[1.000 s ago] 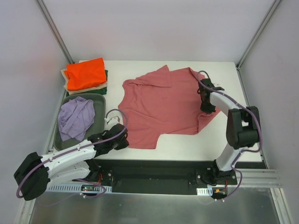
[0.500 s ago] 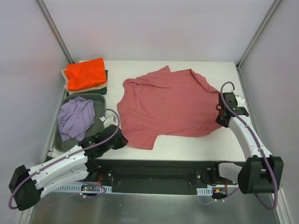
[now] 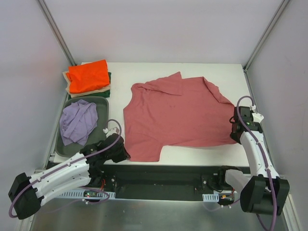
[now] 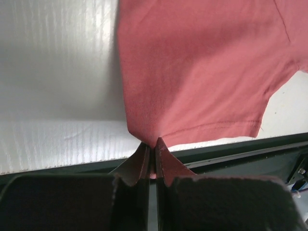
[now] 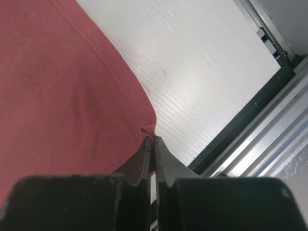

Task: Fold and stack the t-shirts
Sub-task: Flatten out the tshirt

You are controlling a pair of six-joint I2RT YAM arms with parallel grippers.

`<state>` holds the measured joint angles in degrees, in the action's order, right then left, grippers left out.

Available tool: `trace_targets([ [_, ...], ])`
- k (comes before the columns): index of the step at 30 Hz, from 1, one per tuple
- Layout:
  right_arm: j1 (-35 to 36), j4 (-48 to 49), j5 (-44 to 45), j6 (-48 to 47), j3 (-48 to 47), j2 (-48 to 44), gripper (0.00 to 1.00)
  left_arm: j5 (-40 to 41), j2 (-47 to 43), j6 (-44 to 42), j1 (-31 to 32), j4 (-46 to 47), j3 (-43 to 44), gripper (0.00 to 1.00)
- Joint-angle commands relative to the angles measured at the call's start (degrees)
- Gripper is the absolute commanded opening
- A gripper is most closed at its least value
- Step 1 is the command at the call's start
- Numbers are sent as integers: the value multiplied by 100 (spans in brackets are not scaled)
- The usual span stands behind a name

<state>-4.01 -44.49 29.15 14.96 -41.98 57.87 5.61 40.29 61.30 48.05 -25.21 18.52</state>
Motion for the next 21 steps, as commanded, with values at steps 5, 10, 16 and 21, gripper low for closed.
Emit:
trace_targets([
  [5,-232,-165,-224,-37,110,190,8,-367,-882,409,29,-1100,-138,0],
  [10,-249,-717,20,419,120,181,20,-481,-962,471,29,-1100,-156,0],
  [16,-258,-1457,785,1228,23,172,31,-534,-523,401,37,-1109,-51,10],
  [21,-258,-1545,724,1150,-65,137,63,-421,-382,207,29,-1205,239,40],
])
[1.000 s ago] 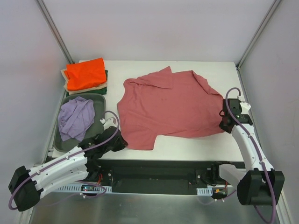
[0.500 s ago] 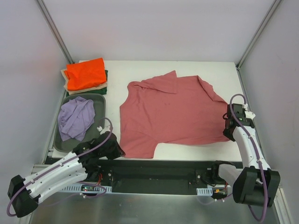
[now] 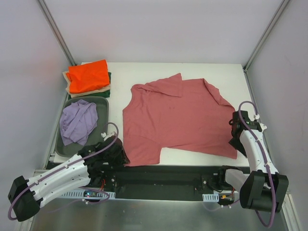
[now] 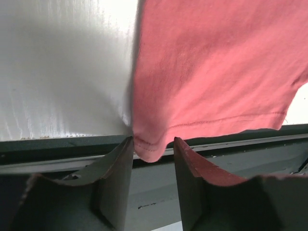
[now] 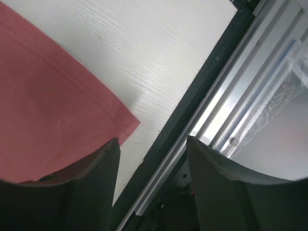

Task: Fold and stack the t-shirts
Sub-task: Flatten out the tshirt

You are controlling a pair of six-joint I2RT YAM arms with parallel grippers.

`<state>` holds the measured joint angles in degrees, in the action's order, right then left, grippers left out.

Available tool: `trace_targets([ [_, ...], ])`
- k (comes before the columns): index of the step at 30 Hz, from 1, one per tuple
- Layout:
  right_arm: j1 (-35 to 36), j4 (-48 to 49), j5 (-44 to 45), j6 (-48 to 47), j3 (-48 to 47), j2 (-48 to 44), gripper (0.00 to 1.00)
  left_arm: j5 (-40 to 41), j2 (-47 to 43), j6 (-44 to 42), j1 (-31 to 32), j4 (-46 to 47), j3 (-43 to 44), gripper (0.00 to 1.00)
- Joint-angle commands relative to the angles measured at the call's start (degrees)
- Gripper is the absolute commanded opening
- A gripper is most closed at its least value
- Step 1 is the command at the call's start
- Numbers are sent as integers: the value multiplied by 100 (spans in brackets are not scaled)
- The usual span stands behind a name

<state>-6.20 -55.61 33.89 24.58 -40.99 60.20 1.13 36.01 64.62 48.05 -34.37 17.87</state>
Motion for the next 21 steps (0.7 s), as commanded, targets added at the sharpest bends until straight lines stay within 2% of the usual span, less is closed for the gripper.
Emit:
trace_targets([
  [1,-40,-485,250,162,-242,-105,73,89,38,-160,37,-350,436,56],
  [3,-40,-538,258,-22,-452,-141,99,229,38,-274,29,-447,716,85],
  [4,-40,-564,285,-119,-593,-149,96,352,55,-362,29,-500,918,96],
  [5,-31,-556,311,-224,-733,-149,96,492,99,-458,37,-544,1103,99],
  [8,4,-294,-29,-672,-1120,-176,96,1046,519,-844,37,-492,1858,99],
  [12,171,1145,-1933,-1507,-1096,-413,96,1373,1801,-2046,29,-19,3281,99],
  [14,320,1657,-2709,-1552,-1060,-378,96,1521,2679,-2741,29,429,3949,99],
  [16,426,2035,-3639,-1658,-1077,-203,96,1619,3811,-3461,-23,703,4993,99],
  [21,470,2783,-4662,-1517,-744,395,96,1233,6536,-5527,-331,800,7630,99],
])
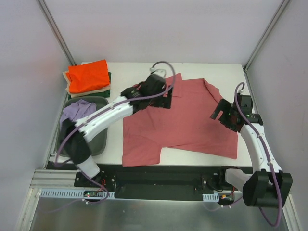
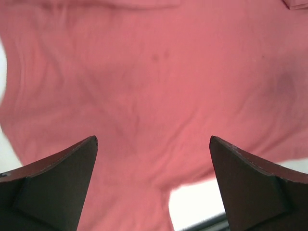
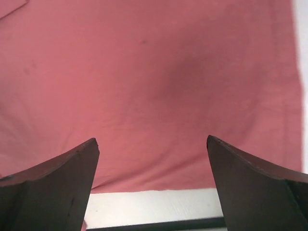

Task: Fold and stack the t-shirts
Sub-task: Flatten out the tshirt

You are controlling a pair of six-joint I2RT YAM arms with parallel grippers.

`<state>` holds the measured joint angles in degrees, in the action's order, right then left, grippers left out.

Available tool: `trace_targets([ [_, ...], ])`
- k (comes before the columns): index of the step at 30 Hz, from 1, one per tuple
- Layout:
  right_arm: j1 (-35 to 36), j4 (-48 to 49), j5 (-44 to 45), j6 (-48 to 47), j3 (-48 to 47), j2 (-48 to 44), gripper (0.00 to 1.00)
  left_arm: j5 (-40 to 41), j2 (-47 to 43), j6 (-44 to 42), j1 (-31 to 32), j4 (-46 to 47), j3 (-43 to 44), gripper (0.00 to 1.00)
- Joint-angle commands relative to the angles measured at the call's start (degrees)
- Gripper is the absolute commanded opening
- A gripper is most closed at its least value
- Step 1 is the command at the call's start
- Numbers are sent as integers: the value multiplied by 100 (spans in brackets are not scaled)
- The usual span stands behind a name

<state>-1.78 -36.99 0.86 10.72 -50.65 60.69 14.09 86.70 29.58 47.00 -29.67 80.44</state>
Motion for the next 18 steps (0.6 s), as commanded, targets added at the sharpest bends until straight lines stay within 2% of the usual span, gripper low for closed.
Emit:
trace_targets([
  [1,29,965,-1369,-132,292,469,96,-325,1908,-2462,-322,348,1865,99],
  [5,29,966,-1369,-193,302,996,96,-837,3588,-4255,-613,365,3308,99],
  [9,29,1080,-1659,-141,328,1419,96,-1075,4416,-5733,-736,664,3881,98],
  [12,37,1089,-1765,-167,337,1604,96,-1066,4812,-6340,-868,699,4128,92],
  [18,38,1159,-1704,-158,390,1561,96,-961,5243,-6789,-1097,893,4340,87],
])
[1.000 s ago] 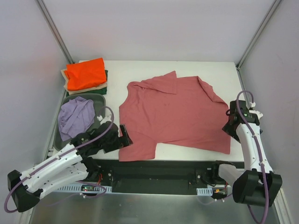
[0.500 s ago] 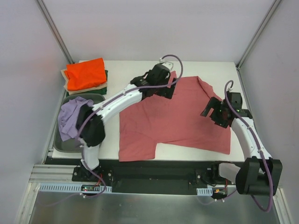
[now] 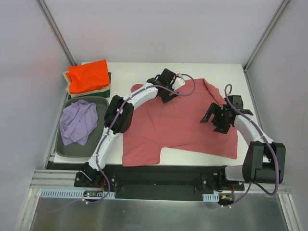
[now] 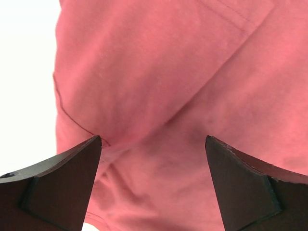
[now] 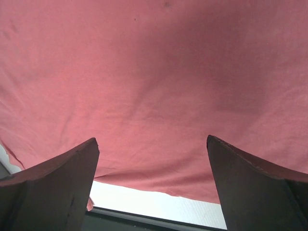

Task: Fold and stack the t-shirts
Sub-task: Flatten out the tshirt

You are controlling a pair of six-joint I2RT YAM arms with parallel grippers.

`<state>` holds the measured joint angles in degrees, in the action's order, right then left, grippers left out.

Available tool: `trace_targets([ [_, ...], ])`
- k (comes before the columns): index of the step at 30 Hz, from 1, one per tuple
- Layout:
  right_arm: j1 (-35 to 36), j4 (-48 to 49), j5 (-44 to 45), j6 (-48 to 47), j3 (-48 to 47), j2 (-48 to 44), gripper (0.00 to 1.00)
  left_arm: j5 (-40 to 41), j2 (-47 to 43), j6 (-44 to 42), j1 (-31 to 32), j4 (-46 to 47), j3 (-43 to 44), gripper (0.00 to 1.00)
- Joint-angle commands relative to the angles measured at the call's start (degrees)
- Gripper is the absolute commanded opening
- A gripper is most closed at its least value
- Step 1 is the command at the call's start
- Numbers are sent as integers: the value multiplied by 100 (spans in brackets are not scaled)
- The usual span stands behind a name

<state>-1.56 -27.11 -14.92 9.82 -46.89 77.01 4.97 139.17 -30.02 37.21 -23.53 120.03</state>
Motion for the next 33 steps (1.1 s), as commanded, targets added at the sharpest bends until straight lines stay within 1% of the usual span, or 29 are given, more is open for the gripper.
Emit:
trace_targets([
  [1,33,171,-117,-68,22,-81,96,-5,48,-908,-126,331,381,85],
  [7,51,171,-37,-68,23,7,96,21,198,-1102,-240,761,363,73],
  [12,60,145,-29,-103,-13,103,96,-83,260,-1287,-293,938,302,72],
  [16,60,57,147,-148,-92,95,96,-242,154,-1524,-302,947,-102,70],
  [18,60,66,121,-148,-101,77,96,-269,180,-1551,-302,938,-138,61],
  [20,60,57,173,-147,-136,94,96,-330,233,-1533,-302,999,-85,40],
  [22,60,-39,339,-165,-188,112,96,-356,294,-1341,-328,1122,72,27],
  [24,60,-92,428,-183,-189,112,96,-488,347,-1043,-390,1149,283,17],
  [25,60,-75,454,-183,-189,112,96,-488,382,-884,-442,1175,389,8],
  [29,60,-110,420,-200,-224,182,96,-672,470,-392,-609,1298,820,3],
  [30,51,-101,411,-192,-215,191,96,-708,479,-269,-679,1333,890,0],
  [33,60,-136,393,-209,-241,279,96,-814,549,30,-882,1613,987,0],
])
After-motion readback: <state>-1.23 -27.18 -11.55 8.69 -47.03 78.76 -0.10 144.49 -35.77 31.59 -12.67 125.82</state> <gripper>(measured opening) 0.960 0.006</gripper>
